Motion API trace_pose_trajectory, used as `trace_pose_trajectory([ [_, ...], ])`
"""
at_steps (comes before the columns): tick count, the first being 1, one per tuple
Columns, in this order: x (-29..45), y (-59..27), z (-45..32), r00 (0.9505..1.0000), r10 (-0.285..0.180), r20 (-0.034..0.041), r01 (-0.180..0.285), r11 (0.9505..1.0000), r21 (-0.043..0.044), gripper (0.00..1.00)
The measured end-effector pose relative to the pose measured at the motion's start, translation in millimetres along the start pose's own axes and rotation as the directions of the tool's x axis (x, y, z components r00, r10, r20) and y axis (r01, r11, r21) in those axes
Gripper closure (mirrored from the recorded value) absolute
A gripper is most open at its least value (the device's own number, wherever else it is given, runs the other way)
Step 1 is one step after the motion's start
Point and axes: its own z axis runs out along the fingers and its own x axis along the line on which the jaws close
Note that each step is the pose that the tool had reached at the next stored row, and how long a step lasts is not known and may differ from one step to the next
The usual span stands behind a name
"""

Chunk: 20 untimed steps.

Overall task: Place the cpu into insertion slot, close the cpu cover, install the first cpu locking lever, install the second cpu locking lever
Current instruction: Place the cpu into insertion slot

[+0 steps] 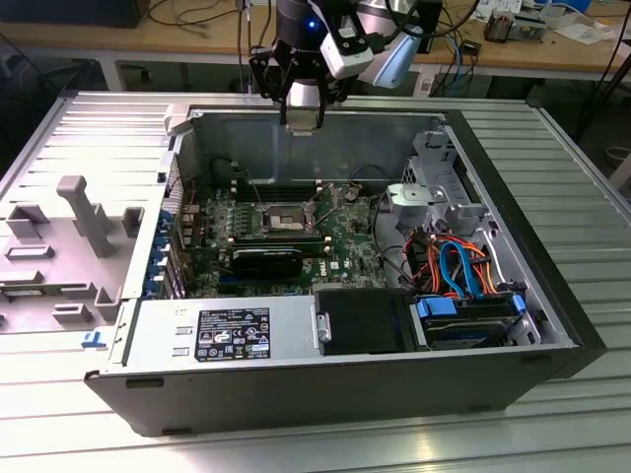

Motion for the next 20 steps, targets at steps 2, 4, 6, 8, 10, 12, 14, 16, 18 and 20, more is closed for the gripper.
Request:
trace_pose_trajectory([
  [2, 0.1, -0.5, 0.5, 1.0000, 0.000, 0.0001, 0.000, 1.0000, 0.0000, 0.46],
  [4, 0.2, -1.0, 0.9, 1.0000, 0.000, 0.0000, 0.000, 1.0000, 0.0000, 0.46],
  [6, 0.3, -1.8, 1.7, 1.0000, 0.000, 0.0000, 0.000, 1.0000, 0.0000, 0.46],
  [8, 0.3, -2.3, 2.2, 1.0000, 0.000, 0.0000, 0.000, 1.0000, 0.0000, 0.46],
  [10, 0.5, -3.3, 3.2, 1.0000, 0.000, 0.0000, 0.000, 1.0000, 0.0000, 0.46],
  [12, 0.5, -4.0, 3.7, 1.0000, 0.000, 0.0000, 0.000, 1.0000, 0.0000, 0.46],
  [14, 0.7, -5.2, 4.7, 1.0000, 0.000, 0.0000, 0.000, 1.0000, 0.0000, 0.46],
  [16, 0.8, -5.8, 5.2, 1.0000, 0.000, 0.0001, 0.000, 1.0000, -0.0001, 0.46],
  [18, 1.1, -6.6, 5.7, 1.0000, 0.000, 0.0002, 0.000, 1.0000, -0.0002, 0.46],
  [20, 1.3, -7.6, 6.1, 1.0000, 0.000, 0.0000, 0.000, 1.0000, -0.0001, 0.46],
])
